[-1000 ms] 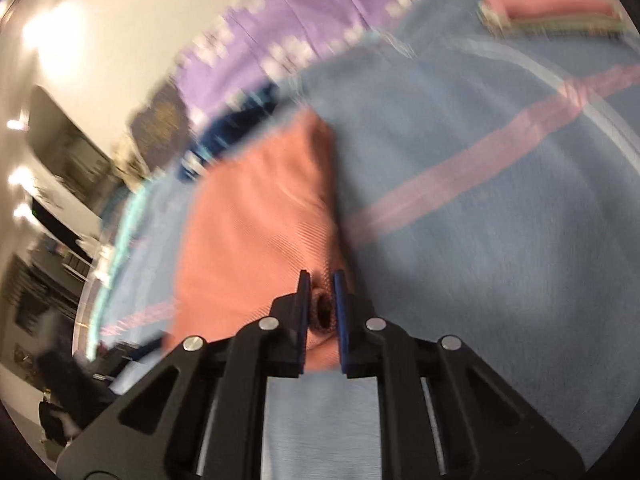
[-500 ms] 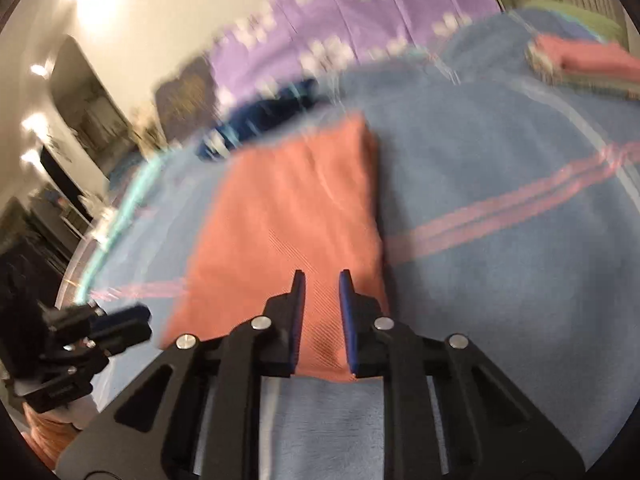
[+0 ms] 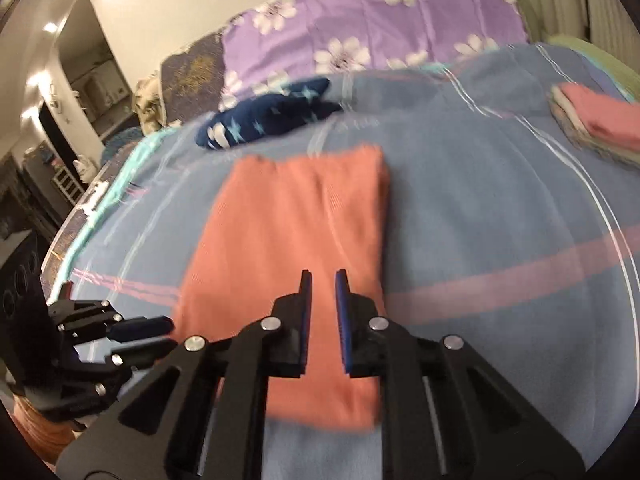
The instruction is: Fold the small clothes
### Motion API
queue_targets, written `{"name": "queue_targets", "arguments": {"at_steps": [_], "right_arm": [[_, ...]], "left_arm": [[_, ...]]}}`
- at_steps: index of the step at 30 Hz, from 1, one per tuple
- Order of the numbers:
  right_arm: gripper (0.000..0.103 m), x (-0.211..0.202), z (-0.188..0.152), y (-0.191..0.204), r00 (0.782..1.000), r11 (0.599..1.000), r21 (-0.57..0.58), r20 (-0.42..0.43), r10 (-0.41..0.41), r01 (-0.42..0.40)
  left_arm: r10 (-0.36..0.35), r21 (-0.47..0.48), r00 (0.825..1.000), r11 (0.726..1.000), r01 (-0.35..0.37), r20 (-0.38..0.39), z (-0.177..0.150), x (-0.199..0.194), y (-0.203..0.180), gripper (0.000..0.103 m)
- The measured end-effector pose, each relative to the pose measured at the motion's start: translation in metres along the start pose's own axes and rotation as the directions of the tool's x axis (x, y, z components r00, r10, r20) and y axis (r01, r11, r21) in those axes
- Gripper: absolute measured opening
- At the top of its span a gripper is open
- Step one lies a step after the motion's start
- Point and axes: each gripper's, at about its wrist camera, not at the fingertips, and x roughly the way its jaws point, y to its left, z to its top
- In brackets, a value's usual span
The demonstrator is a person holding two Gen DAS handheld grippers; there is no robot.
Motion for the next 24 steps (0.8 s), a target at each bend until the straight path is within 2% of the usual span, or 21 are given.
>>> {"name": "queue_targets", "arguments": {"at_steps": [1,3,4,6,7,8,9,10,11,13,18,22,24], "right_arm": [[0.013,0.008,0.013,0.001,1.0,1.0,-0.008,-0.008,0.015,-0.015],[0.013,0.023,0.031,0.002,1.0,0.999,-0.029,-0.021,0.017,-0.018],[0.013,0.033,0.04,0.002,1.0,0.999,-0.044,-0.027,0.013,-0.014],[0.015,0.05,0.05,-0.001,0.999,0.999,-0.049,-0.046,0.005,-0.007],[0.016,0.064,0.054,-0.006,0.997,0.998,-0.046,-0.069,-0.035,0.032],[0.017,0.078,0.055,-0.012,0.991,0.995,-0.042,-0.095,-0.091,0.087],[0.026,0.096,0.052,-0.023,0.981,0.99,-0.029,-0.13,-0.143,0.141],[0.028,0.109,0.047,-0.035,0.983,0.992,0.011,-0.136,-0.12,0.123],[0.029,0.111,0.044,-0.042,0.991,0.995,0.04,-0.102,-0.085,0.089],[0.029,0.11,0.043,-0.048,0.995,0.996,0.069,-0.093,-0.045,0.052],[0.032,0.112,0.041,-0.041,0.994,0.997,0.029,-0.08,-0.074,0.077],[0.036,0.101,0.04,-0.056,0.998,0.993,0.115,-0.067,0.0,0.008],[0.044,0.087,0.039,-0.057,0.998,0.988,0.151,-0.062,-0.024,0.033]], "left_arm": [[0.01,-0.016,1.0,1.0,-0.01,0.007,0.007,0.004,0.004,0.023],[0.017,-0.072,1.0,0.997,-0.017,0.007,0.017,0.013,0.017,0.032],[0.025,-0.101,1.0,0.995,-0.024,0.005,0.02,0.017,0.025,0.041],[0.08,-0.137,0.997,0.987,-0.082,-0.022,0.019,0.034,0.04,0.042],[0.105,-0.146,0.993,0.983,-0.112,-0.053,0.016,0.046,0.046,0.045],[0.102,-0.156,0.993,0.982,-0.111,-0.065,0.011,0.052,0.051,0.054],[0.096,-0.172,0.994,0.979,-0.105,-0.06,0.007,0.058,0.056,0.059],[0.07,-0.203,0.996,0.976,-0.081,-0.061,0.004,0.061,0.062,0.06],[0.044,-0.23,0.998,0.972,-0.055,-0.054,0.002,0.061,0.067,0.06],[0.026,-0.236,0.998,0.971,-0.038,-0.056,0.003,0.06,0.07,0.061],[0.027,-0.23,0.999,0.972,-0.036,-0.044,0.001,0.06,0.067,0.061],[0.026,-0.237,0.999,0.971,-0.033,-0.032,-0.002,0.056,0.065,0.061],[0.029,-0.238,0.999,0.971,-0.034,-0.027,-0.004,0.049,0.063,0.061]]}}
